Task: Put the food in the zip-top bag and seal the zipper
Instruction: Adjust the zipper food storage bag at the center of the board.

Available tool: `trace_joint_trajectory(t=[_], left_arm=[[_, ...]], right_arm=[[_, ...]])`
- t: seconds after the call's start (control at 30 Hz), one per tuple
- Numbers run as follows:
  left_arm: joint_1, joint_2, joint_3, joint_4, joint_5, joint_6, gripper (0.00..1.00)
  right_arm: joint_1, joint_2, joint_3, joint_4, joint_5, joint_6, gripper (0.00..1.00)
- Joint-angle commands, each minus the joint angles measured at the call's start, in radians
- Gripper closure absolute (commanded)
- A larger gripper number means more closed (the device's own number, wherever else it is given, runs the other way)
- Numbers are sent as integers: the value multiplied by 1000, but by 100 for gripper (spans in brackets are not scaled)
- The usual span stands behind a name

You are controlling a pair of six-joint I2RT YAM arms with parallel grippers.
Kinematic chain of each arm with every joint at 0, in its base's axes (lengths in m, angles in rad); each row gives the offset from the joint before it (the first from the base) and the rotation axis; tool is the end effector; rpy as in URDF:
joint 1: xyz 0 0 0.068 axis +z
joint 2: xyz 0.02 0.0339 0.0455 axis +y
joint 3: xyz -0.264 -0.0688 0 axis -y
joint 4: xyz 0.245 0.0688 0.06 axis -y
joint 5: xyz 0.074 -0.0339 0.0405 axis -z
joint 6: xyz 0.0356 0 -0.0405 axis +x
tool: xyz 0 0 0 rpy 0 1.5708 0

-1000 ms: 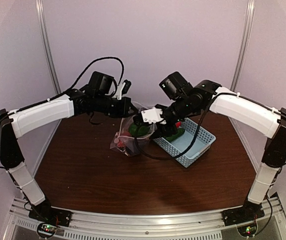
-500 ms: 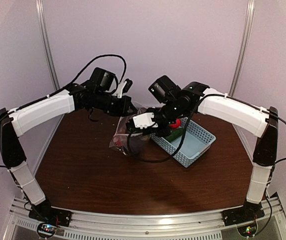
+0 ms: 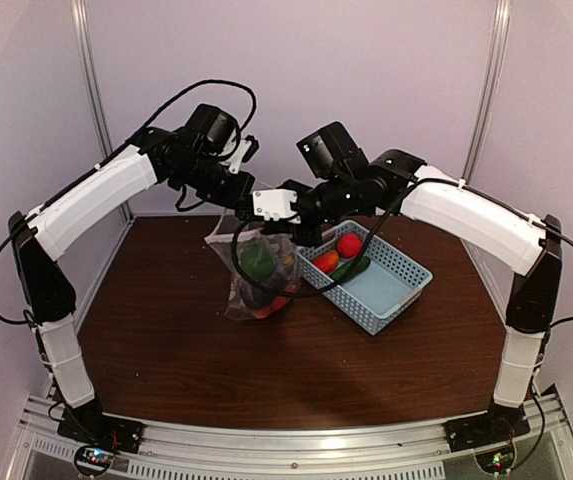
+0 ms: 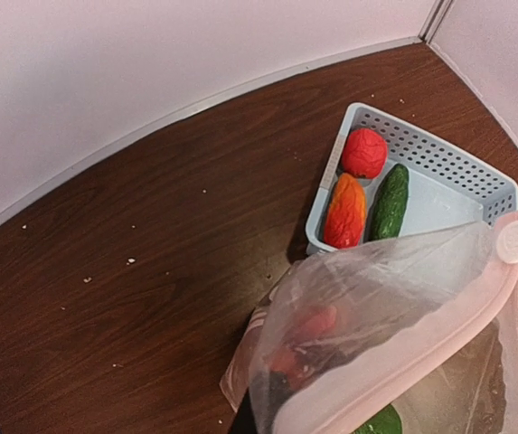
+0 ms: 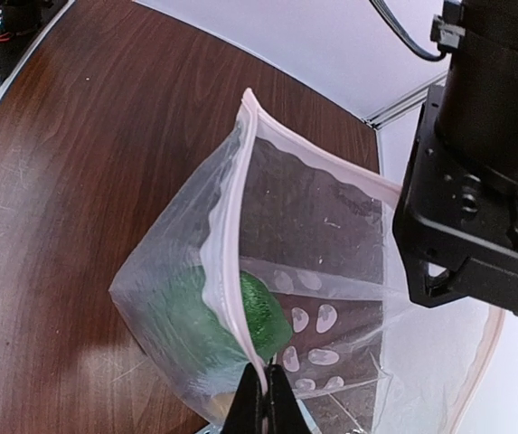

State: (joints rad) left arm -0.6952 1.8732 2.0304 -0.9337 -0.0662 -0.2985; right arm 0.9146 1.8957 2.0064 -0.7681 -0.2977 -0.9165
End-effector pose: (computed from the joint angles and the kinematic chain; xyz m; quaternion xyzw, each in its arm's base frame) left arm 0.3159 -0.2604 0.3864 0.1691 0.9061 -0.1574 0.3544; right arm 0.2520 0.3444 0.3844 -0.7436 0.4890 0.1327 0.4362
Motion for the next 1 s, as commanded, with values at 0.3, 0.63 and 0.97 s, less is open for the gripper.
trace_joint_trajectory(t=[0.3,0.63,0.97], left_arm=[[8,9,-66,-7,-91,72,98],[12,-76,-49,19,-154,131,100],[13,-78,-48,-1,3,98,100]], right_arm=[[6,15,-19,96,0,128,100],[-29,-57,59,-28,-91,241,52],[-320,-182,-64,-94,-359,223,47]])
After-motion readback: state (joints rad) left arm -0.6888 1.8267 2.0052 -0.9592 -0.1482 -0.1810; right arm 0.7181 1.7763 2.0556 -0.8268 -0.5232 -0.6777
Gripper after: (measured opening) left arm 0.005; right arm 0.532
